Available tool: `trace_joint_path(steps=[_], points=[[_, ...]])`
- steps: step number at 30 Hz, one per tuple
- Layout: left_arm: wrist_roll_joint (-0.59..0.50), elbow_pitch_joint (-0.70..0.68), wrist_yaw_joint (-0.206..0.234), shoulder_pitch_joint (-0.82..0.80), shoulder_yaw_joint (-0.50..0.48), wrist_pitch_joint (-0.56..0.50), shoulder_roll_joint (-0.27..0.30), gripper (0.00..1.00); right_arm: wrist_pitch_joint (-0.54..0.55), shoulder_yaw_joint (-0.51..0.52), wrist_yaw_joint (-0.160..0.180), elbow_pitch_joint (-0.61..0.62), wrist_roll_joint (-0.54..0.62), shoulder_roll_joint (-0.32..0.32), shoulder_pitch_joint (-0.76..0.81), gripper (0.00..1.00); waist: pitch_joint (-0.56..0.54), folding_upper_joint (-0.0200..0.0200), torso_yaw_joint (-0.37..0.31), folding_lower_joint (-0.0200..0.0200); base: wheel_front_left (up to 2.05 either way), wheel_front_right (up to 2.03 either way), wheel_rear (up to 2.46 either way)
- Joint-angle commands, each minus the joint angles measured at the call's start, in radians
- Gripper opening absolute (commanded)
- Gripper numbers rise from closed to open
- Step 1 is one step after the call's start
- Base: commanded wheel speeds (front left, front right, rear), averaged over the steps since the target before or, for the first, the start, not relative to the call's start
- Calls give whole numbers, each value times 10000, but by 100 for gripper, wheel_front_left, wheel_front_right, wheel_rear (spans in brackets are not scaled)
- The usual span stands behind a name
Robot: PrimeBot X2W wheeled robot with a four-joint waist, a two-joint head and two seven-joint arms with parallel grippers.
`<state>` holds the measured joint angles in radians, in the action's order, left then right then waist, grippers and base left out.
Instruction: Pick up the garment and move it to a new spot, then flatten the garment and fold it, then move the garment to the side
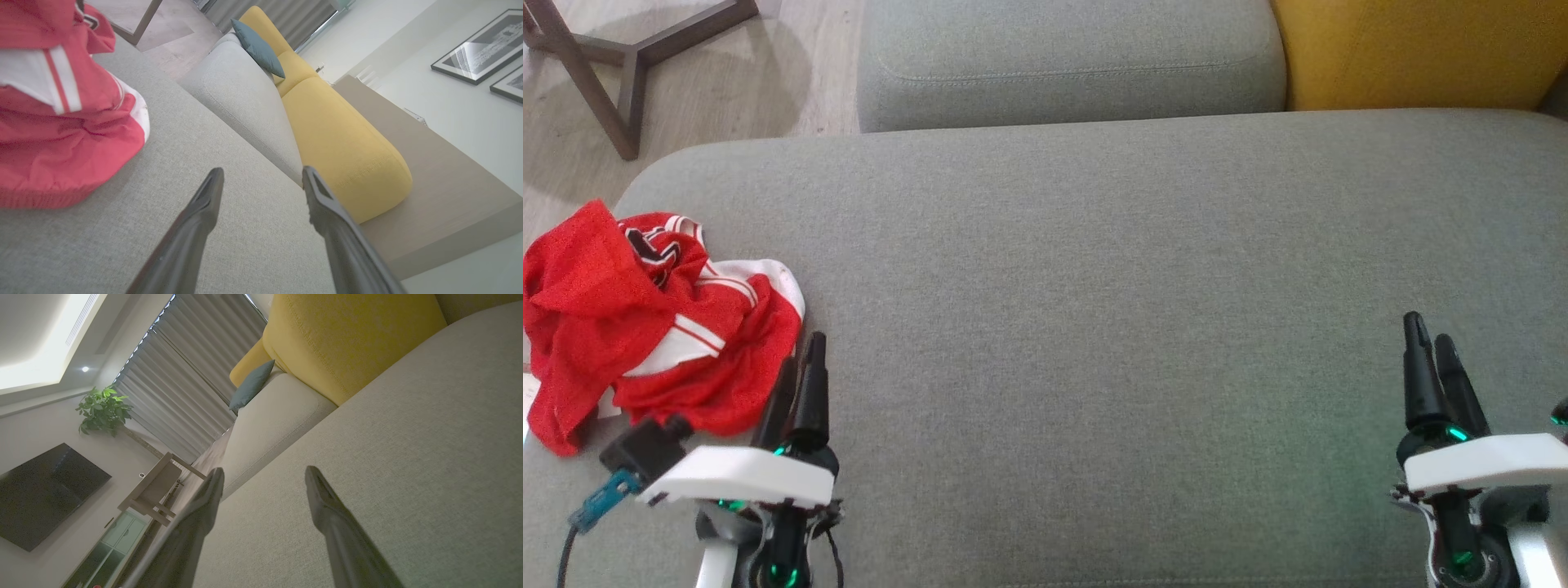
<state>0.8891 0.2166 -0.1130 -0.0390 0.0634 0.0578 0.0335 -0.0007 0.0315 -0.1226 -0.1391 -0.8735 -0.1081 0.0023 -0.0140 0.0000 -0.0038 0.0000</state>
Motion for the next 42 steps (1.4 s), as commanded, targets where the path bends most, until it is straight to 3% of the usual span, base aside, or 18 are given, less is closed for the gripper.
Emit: trace_joint_path(steps=[1, 42], points=[[-375, -431, 29, -633, -61, 161, 171, 100, -97, -162, -40, 459, 383, -226, -270, 100, -2, 0, -5, 0, 0, 0, 0], [-5464, -362, 570, -866, 744, 1331, 338, 100, -506, -679, -65, 1116, 5370, -211, 217, 100, -12, 0, -7, 0, 0, 0, 0]])
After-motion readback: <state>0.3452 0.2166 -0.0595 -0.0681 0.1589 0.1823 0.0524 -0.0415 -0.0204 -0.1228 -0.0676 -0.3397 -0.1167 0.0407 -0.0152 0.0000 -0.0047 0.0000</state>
